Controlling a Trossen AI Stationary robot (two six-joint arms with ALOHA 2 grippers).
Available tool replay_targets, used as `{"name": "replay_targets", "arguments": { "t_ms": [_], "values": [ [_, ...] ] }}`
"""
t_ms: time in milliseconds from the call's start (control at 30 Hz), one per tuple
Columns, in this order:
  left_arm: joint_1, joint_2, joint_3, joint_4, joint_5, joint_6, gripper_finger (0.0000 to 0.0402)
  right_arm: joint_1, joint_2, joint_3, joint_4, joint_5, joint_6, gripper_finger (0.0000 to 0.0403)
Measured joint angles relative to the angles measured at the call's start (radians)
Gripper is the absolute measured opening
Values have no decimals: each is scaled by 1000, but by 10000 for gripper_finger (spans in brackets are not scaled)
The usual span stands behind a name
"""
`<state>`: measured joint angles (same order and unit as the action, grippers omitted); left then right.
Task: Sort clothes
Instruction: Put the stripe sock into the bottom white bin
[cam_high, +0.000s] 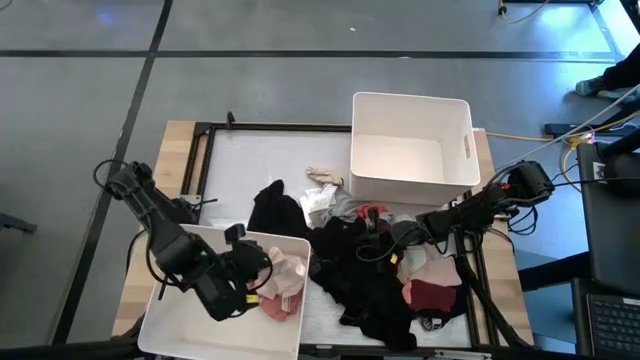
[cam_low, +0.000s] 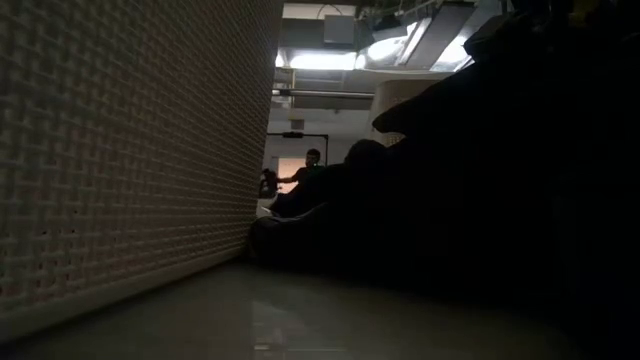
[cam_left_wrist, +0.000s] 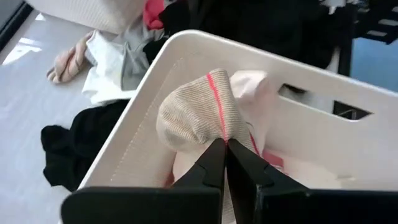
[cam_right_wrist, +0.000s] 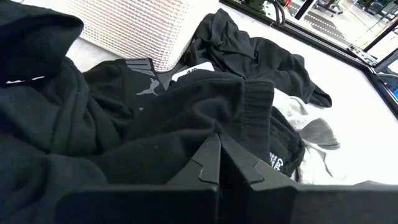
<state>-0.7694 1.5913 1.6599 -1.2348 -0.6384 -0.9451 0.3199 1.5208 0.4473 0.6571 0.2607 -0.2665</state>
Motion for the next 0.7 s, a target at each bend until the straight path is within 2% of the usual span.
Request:
{"name": "replay_targets", "arguments": {
  "t_ms": [233,400,600,700],
  "values": [
    [31,0,-16,-3,2,-23,4,0,0,0,0,0,0,5],
    [60,0,-16,-3,69,-54,4,0,0,0,0,0,0,5],
    [80,0,-16,-3,86,-45,4,0,0,0,0,0,0,5],
    [87,0,-16,-3,92,-39,18,0,0,0,0,0,0,5]
  ]
}}
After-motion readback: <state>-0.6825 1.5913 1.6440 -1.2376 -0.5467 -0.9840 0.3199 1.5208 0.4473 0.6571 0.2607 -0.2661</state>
